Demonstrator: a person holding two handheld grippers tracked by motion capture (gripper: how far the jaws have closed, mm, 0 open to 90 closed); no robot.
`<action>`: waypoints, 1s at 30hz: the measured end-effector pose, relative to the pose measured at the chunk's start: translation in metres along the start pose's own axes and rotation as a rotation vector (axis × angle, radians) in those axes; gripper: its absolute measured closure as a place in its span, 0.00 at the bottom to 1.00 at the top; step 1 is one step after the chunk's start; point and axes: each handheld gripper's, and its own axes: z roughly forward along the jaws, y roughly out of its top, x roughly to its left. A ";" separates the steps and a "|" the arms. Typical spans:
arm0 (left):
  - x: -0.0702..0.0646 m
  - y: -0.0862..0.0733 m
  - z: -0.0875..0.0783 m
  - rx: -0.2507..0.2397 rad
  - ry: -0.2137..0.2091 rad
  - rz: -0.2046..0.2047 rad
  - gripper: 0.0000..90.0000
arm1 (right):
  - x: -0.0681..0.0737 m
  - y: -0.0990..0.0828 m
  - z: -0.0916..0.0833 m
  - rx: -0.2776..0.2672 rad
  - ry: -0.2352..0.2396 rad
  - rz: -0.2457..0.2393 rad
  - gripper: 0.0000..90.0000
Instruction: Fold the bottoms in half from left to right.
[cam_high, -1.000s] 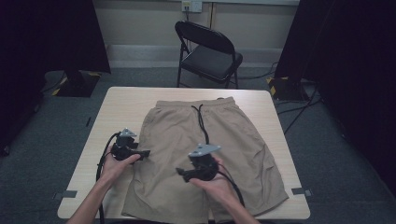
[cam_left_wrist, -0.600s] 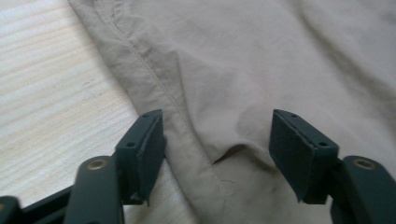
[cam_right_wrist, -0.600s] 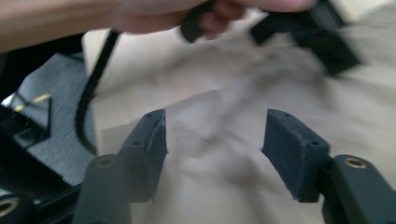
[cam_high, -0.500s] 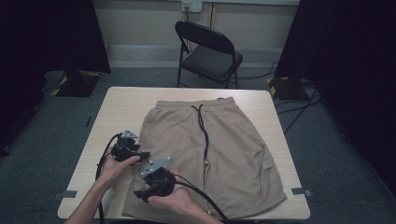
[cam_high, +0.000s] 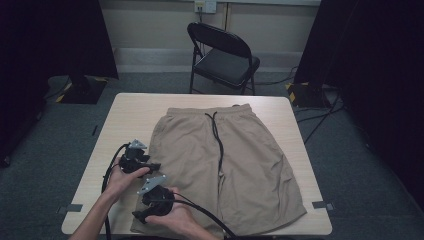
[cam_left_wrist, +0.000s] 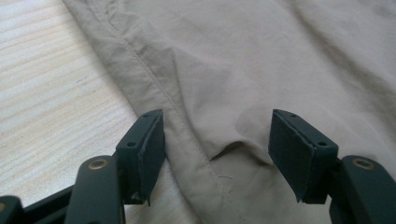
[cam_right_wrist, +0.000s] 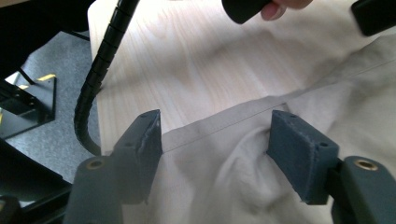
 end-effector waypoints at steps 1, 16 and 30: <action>0.000 0.000 0.000 0.002 -0.003 0.008 0.39 | 0.002 -0.001 0.004 0.003 0.001 0.015 0.34; -0.001 0.001 0.002 -0.003 -0.002 0.010 0.36 | 0.024 -0.005 0.014 -0.006 -0.122 -0.065 0.33; 0.001 0.000 0.002 -0.011 -0.016 -0.014 0.35 | 0.023 -0.004 0.010 0.025 -0.127 -0.115 0.46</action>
